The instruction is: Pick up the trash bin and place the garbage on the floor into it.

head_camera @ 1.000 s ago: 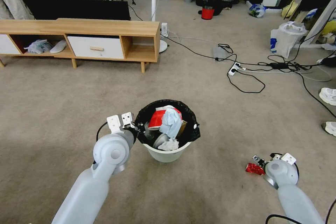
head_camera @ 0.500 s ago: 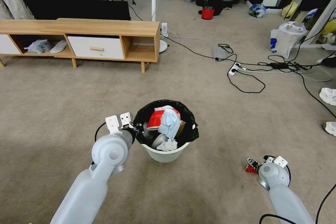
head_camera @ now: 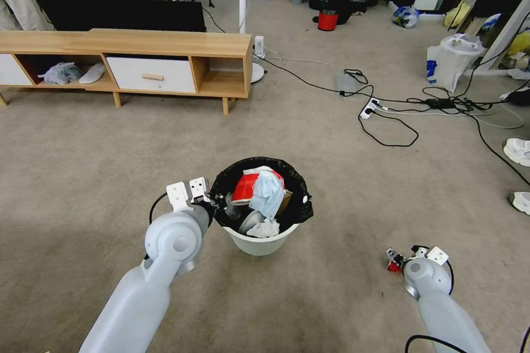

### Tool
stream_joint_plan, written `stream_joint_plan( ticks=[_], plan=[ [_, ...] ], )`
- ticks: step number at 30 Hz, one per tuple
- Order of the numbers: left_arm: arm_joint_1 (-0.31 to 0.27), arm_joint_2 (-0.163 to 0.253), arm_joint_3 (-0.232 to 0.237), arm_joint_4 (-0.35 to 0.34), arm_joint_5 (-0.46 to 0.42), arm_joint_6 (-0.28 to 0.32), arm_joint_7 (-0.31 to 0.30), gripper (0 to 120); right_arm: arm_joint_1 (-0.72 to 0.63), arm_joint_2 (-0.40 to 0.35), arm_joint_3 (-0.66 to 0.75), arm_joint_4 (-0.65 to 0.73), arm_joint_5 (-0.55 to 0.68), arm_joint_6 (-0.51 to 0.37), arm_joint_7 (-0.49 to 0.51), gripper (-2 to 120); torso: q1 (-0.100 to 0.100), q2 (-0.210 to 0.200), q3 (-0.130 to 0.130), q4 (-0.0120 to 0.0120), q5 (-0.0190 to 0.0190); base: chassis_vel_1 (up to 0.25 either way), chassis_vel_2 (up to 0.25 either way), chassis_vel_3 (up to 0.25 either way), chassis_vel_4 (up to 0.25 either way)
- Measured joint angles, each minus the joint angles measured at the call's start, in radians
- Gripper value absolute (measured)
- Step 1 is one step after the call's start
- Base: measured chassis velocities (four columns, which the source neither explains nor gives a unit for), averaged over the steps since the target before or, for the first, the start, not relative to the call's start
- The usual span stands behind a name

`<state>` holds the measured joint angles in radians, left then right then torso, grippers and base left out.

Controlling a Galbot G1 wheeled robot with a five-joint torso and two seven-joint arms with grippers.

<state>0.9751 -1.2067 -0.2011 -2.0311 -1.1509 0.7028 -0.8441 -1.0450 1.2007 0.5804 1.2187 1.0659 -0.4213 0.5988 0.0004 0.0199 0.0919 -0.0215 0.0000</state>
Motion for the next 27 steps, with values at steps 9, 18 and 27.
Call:
stream_joint_plan(
  ticks=[9, 18, 27],
  plan=[
    [0.009, -0.002, 0.000, -0.003, 0.007, -0.001, 0.002, 2, 0.003, -0.001, -0.002, -0.023, -0.020, 0.006, -0.011, 84, 0.000, 0.000, 0.000, 0.0000, -0.0002, 0.000, 0.000, 0.000, 0.000],
    [0.020, 0.003, -0.003, -0.014, 0.012, -0.001, 0.005, 2, -0.010, -0.012, 0.002, -0.009, -0.033, 0.012, -0.019, 67, 0.000, 0.000, 0.000, 0.0000, 0.0003, 0.000, 0.000, 0.000, 0.000],
    [0.029, 0.006, -0.005, -0.019, 0.017, -0.001, 0.007, 2, -0.014, -0.011, 0.000, 0.009, -0.051, 0.011, -0.024, 65, 0.000, 0.000, 0.000, 0.0000, 0.0001, 0.000, 0.000, 0.000, 0.000]
  ],
)
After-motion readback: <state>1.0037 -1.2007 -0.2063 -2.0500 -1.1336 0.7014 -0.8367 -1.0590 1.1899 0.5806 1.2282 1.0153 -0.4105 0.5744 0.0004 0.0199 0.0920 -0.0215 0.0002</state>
